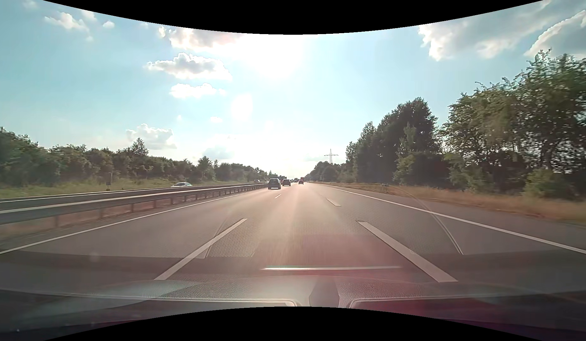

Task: Follow the waypoints while adhering to traffic rules and regulations

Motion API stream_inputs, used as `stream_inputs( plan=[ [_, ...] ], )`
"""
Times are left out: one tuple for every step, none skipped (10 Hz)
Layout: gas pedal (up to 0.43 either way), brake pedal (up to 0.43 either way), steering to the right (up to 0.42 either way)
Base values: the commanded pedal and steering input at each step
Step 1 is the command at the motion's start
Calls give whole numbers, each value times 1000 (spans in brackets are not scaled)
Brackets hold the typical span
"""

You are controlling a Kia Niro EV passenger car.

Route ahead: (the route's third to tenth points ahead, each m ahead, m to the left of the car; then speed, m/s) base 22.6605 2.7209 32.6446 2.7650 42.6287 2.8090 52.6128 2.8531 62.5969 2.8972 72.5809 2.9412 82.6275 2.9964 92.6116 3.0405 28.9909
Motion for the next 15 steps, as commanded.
stream_inputs(
  plan=[
    [150,0,-4],
    [177,0,-4],
    [177,0,-4],
    [177,0,-4],
    [177,0,-4],
    [177,0,-4],
    [177,0,-4],
    [177,0,-3],
    [177,0,-3],
    [177,0,-3],
    [189,0,-3],
    [189,0,-3],
    [189,0,-3],
    [189,0,-3],
    [189,0,-2]
  ],
)
